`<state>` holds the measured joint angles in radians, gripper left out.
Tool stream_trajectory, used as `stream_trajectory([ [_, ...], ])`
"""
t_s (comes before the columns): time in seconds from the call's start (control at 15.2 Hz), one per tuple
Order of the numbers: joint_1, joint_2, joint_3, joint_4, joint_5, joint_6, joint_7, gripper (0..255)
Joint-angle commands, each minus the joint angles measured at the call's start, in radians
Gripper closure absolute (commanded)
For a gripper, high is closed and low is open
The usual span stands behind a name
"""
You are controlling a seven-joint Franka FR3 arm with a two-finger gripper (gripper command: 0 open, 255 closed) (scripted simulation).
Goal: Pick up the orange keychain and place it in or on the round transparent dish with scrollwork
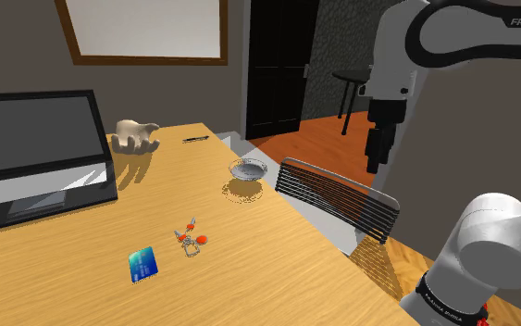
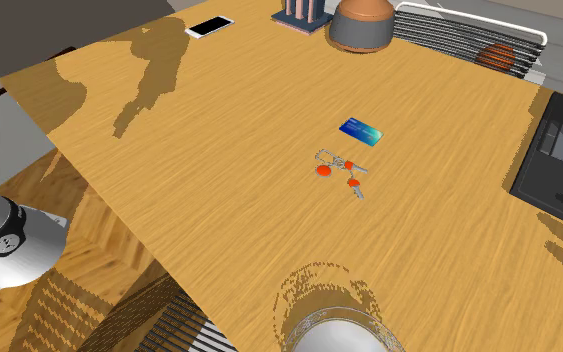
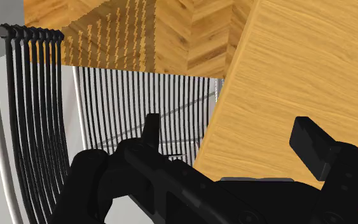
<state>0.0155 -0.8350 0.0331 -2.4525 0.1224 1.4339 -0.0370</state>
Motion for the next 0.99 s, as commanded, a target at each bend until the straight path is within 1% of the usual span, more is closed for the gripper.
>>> stream_trajectory([
  [0.0, 0.000, 0.000, 0.000, 0.000, 0.000, 0.000, 0.000, 0],
  [0.46, 0.039, 0.183, 0.133, 0.036, 0.072, 0.183, 0.105, 0],
  [0.73, 0.052, 0.308, 0.205, 0.086, 0.088, 0.279, 0.166, 0],
  [0.92, 0.058, 0.409, 0.257, 0.136, 0.086, 0.344, 0.216, 0],
])
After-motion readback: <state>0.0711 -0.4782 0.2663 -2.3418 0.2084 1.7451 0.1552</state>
